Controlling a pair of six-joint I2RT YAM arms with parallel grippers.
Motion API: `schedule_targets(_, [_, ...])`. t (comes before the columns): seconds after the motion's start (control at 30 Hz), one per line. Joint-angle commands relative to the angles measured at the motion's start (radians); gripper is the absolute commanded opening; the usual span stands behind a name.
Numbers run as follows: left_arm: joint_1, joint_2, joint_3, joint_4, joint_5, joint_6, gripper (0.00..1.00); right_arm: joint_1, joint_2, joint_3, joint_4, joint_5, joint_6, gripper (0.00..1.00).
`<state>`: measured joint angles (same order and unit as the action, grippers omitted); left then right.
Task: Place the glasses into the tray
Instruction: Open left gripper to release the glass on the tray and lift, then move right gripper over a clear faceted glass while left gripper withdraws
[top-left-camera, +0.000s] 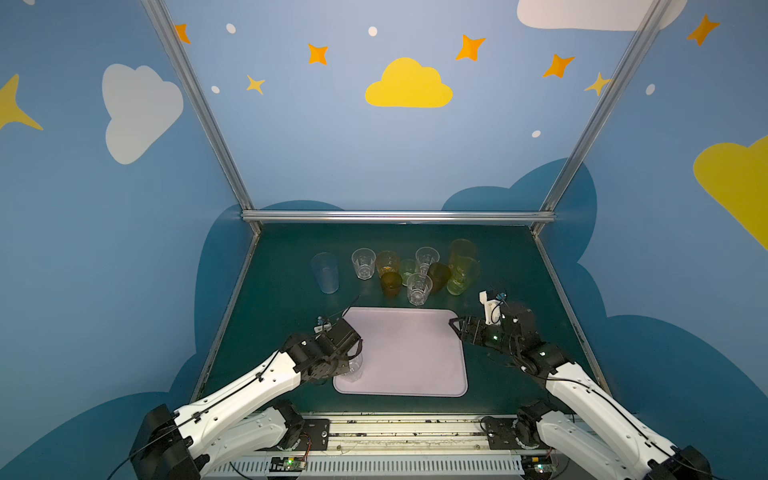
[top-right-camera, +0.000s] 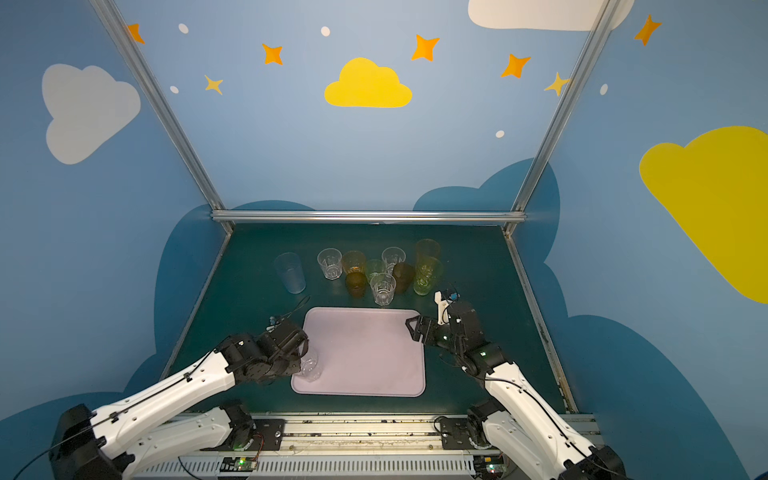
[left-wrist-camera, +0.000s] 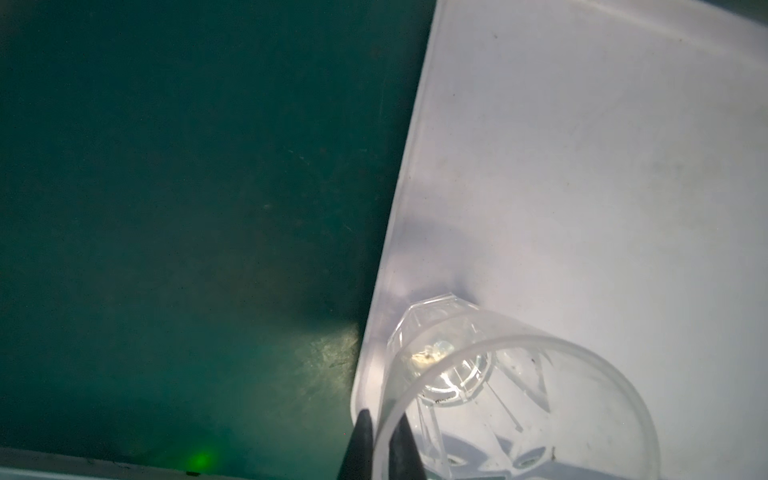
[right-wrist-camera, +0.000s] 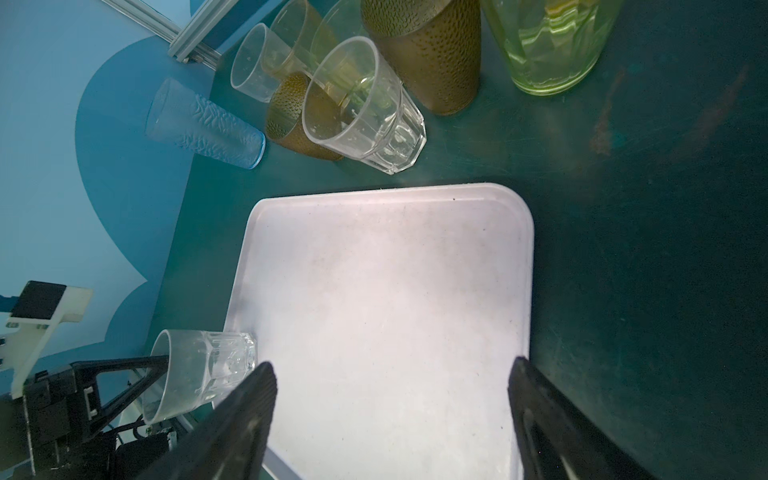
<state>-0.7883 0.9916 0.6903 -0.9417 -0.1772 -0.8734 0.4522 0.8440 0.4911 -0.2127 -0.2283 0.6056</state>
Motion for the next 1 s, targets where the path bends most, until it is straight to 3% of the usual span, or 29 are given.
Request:
schedule_targets(0.0, [-0.002, 0.001, 0.024, -0.068, -0.028, -0.003, 0.31, -0.004, -0.011, 0.0, 0.002, 0.007, 0.002, 0.86])
schedule_targets(0.13, [-0.002, -0.02, 0.043, -0.053, -0.041, 0.014, 0.6, -0.003, -0.022, 0.0, -0.01, 0.009, 0.005, 0.86])
schedule_targets(0.4, [0.003, -0.079, 0.069, 0.105, -0.066, 0.106, 1.0, -0.003, -0.028, 0.013, -0.041, 0.007, 0.019, 0.86])
schedule_targets(0.57, [0.059, -0.083, 0.083, 0.228, -0.062, 0.176, 1.0, -0.003, 0.0, 0.071, -0.098, 0.001, 0.026, 0.86])
schedule_targets(0.97, [0.211, 0.078, 0.127, 0.468, 0.11, 0.288, 1.0, -0.001, 0.171, 0.244, -0.104, -0.021, 0.057, 0.84])
